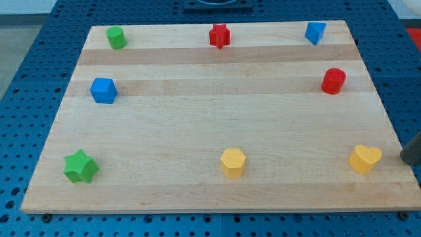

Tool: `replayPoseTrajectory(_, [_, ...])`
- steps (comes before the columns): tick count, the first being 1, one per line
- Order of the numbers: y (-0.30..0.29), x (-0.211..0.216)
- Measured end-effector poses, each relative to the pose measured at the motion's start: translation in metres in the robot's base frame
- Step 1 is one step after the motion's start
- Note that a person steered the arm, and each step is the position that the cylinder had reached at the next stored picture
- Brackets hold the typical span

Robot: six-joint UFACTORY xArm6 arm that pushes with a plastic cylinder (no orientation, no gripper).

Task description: Push the yellow heart towards the yellow hexagon

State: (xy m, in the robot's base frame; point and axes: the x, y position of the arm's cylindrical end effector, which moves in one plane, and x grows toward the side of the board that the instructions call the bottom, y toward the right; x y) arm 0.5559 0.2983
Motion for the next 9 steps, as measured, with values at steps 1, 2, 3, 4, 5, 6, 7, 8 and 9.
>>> replayPoseTrajectory(1, [-0.022, 0.0])
replayPoseTrajectory(2, [-0.052, -0.005])
replayPoseTrajectory(3, [-0.08, -0.013])
replayPoseTrajectory(4, [-0.098, -0.01])
replayPoseTrajectory(5, [-0.099, 0.0])
replayPoseTrajectory(6, [-0.106, 0.008])
replayPoseTrajectory(7, [-0.129, 0.006])
replayPoseTrajectory(8, [-0.156, -0.004])
replayPoseTrajectory(9, [-0.181, -0.005])
